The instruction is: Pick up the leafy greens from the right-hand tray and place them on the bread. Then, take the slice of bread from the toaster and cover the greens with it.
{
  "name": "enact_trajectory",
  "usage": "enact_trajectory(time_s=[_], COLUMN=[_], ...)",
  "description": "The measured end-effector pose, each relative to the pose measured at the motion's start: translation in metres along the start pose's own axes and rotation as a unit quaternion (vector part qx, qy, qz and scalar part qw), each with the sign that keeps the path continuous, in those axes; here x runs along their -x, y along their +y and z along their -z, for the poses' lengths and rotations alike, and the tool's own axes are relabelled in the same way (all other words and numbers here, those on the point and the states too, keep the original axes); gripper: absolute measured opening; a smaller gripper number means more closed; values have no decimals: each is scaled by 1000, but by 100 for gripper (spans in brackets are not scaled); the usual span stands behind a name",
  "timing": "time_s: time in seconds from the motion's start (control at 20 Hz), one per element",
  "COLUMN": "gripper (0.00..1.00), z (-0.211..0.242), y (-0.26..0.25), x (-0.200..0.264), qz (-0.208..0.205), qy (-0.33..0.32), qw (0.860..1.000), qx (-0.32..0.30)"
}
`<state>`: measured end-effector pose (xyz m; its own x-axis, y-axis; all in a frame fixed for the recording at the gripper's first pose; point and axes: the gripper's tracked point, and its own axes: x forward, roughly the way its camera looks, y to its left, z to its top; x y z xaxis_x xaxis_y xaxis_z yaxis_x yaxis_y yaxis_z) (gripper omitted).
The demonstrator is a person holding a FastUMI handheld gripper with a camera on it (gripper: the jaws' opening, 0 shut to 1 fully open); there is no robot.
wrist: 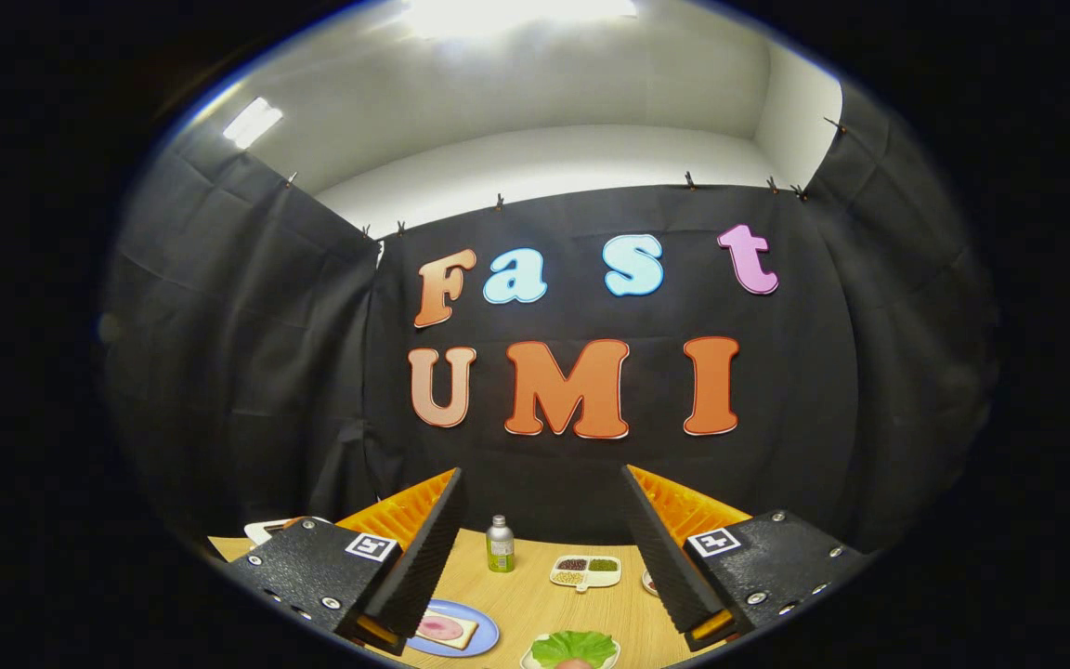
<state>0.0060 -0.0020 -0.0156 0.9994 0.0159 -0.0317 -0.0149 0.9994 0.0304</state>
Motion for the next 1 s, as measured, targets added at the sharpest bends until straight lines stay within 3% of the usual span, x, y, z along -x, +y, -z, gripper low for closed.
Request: enact_trajectory(time_s=[0.55,1.0], gripper=[98,98], z=[60,159], y=[-11,-19], x=[-16,-24], qz=[-4,-4], qy=[98,246], qw=[995,968], qx=[-24,-47])
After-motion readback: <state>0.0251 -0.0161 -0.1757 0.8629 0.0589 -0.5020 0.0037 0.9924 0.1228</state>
